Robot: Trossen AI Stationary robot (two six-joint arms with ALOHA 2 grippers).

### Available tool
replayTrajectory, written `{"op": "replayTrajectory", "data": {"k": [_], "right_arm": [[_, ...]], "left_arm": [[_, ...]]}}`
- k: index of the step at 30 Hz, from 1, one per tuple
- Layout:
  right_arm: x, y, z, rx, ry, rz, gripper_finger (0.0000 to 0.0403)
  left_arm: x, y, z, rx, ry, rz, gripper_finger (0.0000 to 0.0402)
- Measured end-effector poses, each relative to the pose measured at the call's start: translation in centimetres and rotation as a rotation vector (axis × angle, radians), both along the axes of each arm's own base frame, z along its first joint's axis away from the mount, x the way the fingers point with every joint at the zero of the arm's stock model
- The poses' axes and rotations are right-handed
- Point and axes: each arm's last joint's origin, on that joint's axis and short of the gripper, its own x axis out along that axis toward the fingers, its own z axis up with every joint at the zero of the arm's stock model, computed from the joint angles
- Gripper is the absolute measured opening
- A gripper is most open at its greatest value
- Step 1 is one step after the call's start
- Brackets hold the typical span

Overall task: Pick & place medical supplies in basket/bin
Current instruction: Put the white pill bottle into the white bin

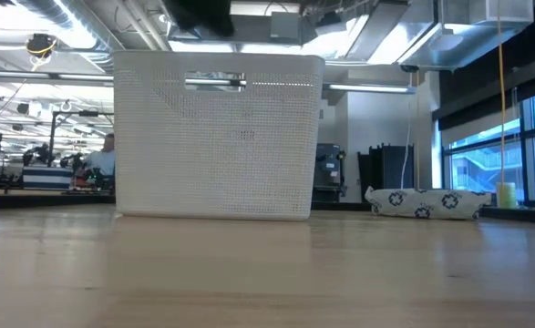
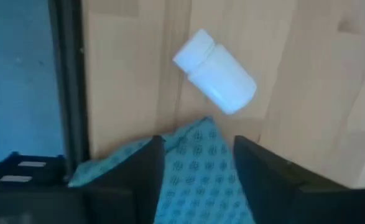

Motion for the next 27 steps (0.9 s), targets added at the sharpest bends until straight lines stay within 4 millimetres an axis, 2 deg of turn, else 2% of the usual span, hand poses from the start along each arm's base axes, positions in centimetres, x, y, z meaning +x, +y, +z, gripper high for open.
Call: {"op": "replayTrajectory", "data": {"k": [6,10,14,20,27], "right_arm": [[0.0,-0.8,-1.5,-0.071,0.003,0.092,0.0288],[0.0,-0.9,-2.5,-0.095,-0.024,0.185,0.0317],[0.3,-0.8,-4.0,-0.086,-0.078,0.335,0.0320],[0.3,-1.0,-6.3,-0.109,-0.122,0.536,0.0301],[0.5,-2.4,-8.5,-0.091,-0.107,0.549,0.0263]], "left_arm": [[0.8,-0.6,-2.8,0.012,0.090,0.046,0.0132],[1.2,-0.7,-3.8,0.022,0.114,0.050,0.0130],[1.2,-0.7,-4.0,0.019,0.128,0.069,0.0132],[0.8,-0.5,-4.1,0.027,0.163,0.086,0.0130],[0.6,-0.5,-4.2,0.034,0.187,0.094,0.0132]]}}
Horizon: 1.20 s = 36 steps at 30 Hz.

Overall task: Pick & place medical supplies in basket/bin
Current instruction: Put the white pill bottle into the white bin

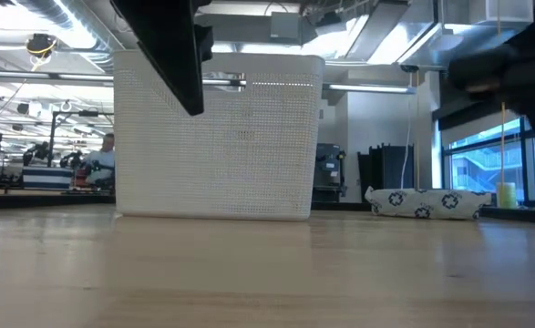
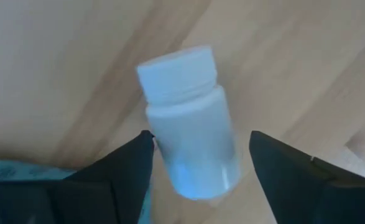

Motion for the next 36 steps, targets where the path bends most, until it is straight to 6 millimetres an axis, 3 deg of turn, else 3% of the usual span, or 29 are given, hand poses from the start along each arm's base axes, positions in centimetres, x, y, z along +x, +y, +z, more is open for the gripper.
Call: {"op": "replayTrajectory", "data": {"k": [7,12,16,22,25,28,32,36], "right_arm": [[0.9,-1.3,-0.9,0.075,0.029,-0.041,0.0221],[1.7,-1.8,-0.9,0.121,0.013,-0.093,0.0184],[2.5,-2.5,-0.8,0.166,0.021,-0.195,0.0160],[3.5,-3.7,-0.3,0.243,0.012,-0.340,0.0159],[4.3,-4.4,2.0,0.298,-0.035,-0.386,0.0159],[5.7,-5.5,5.7,0.354,-0.148,-0.418,0.0158],[7.5,-7.5,12.7,0.406,-0.405,-0.490,0.0156],[9.0,-10.9,20.0,0.424,-0.679,-0.556,0.0157]], "left_arm": [[-0.4,0.2,-0.1,0.018,0.040,-0.002,0.0131],[-1.7,0.8,0.4,0.061,0.129,0.001,0.0129],[-3.2,1.1,2.6,0.074,0.109,0.019,0.0126],[-6.4,1.8,8.0,0.055,-0.082,0.061,0.0125],[-8.6,2.5,10.9,0.057,-0.211,0.103,0.0125],[-10.9,3.3,13.6,0.077,-0.345,0.157,0.0125],[-13.8,4.6,16.3,0.118,-0.511,0.239,0.0125],[-15.8,5.7,17.9,0.162,-0.622,0.299,0.0125]]}}
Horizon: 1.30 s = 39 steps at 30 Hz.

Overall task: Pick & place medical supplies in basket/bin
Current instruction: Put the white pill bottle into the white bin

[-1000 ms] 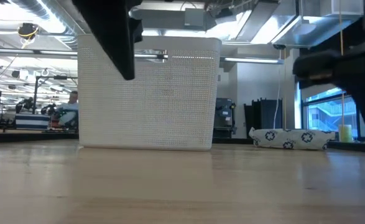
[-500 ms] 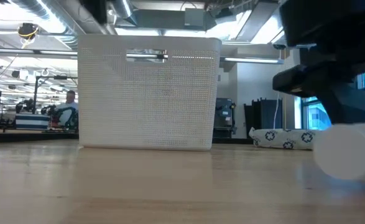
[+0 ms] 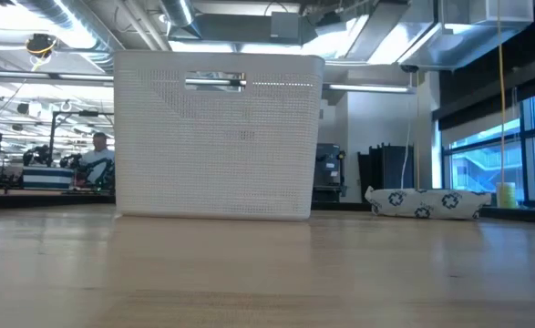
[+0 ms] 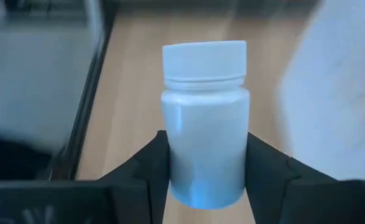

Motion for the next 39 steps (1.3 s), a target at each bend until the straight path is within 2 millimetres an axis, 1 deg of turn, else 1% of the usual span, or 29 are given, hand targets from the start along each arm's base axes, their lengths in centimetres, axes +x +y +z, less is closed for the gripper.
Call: {"op": "replayTrajectory", "data": {"k": [2,5,7,8,10,13,17,20,23,26,29,31,33,39], "right_arm": [[0.5,-2.0,3.2,-0.052,-0.108,-0.051,0.0157],[1.3,-5.6,6.8,-0.128,-0.237,-0.127,0.0158],[2.0,-8.3,7.9,-0.167,-0.285,-0.176,0.0158],[2.5,-9.6,8.2,-0.181,-0.299,-0.189,0.0158],[3.5,-12.2,8.0,-0.186,-0.317,-0.210,0.0159],[5.1,-15.8,6.1,-0.152,-0.273,-0.217,0.0160],[7.5,-20.3,1.8,-0.136,-0.150,-0.219,0.0160],[8.7,-23.0,-1.6,-0.124,-0.052,-0.226,0.0160],[9.5,-25.0,-4.9,-0.060,0.044,-0.204,0.0160],[10.2,-26.0,-7.9,0.002,0.124,-0.173,0.0160],[10.7,-26.3,-10.5,0.036,0.205,-0.151,0.0160],[10.7,-26.3,-12.0,0.038,0.283,-0.132,0.0160],[10.6,-26.2,-13.2,0.042,0.342,-0.116,0.0160],[10.3,-25.7,-15.7,0.073,0.490,-0.102,0.0161]], "left_arm": [[-0.7,0.4,0.5,0.015,-0.032,0.016,0.0125],[-1.3,0.8,1.0,0.042,-0.053,0.023,0.0124],[-1.5,1.0,1.1,0.057,-0.051,0.011,0.0123],[-1.6,1.0,1.1,0.065,-0.049,0.006,0.0123],[-1.6,1.1,1.2,0.082,-0.042,-0.006,0.0124],[-1.7,1.1,1.1,0.119,-0.023,-0.027,0.0125],[-1.7,1.1,1.0,0.149,-0.001,-0.041,0.0123],[-1.9,1.3,0.8,0.169,0.026,-0.031,0.0124],[-2.2,1.5,0.5,0.180,0.057,-0.017,0.0125],[-2.5,1.7,0.3,0.191,0.084,-0.005,0.0123],[-2.6,1.8,0.2,0.195,0.088,0.022,0.0124],[-2.7,1.9,0.2,0.192,0.079,0.043,0.0125],[-2.7,1.9,0.2,0.190,0.075,0.050,0.0125],[-2.7,1.9,0.2,0.190,0.075,0.049,0.0125]]}}
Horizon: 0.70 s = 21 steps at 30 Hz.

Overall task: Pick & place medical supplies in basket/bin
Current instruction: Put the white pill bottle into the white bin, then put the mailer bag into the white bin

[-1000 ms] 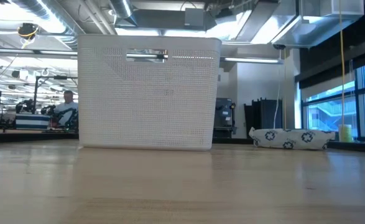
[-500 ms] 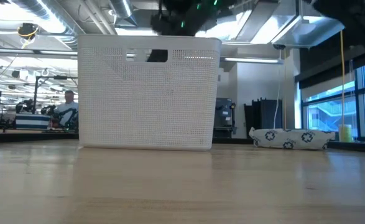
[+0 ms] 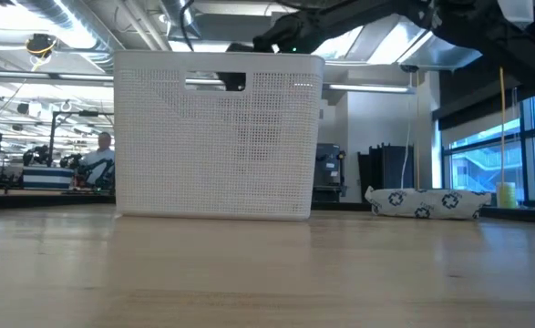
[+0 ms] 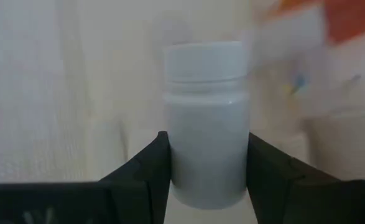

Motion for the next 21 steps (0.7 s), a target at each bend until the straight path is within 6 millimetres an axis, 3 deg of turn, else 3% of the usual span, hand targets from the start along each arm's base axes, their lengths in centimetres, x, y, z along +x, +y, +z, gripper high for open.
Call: {"op": "replayTrajectory", "data": {"k": [8,21], "right_arm": [[0.00,0.00,-0.85,0.008,0.033,0.003,0.0178],[-0.01,0.20,-0.83,0.083,0.024,-0.007,0.0276]], "left_arm": [[0.00,-0.04,-0.03,-0.017,0.005,-0.007,0.0125],[0.00,-0.09,-0.07,-0.033,0.012,-0.017,0.0127]]}}
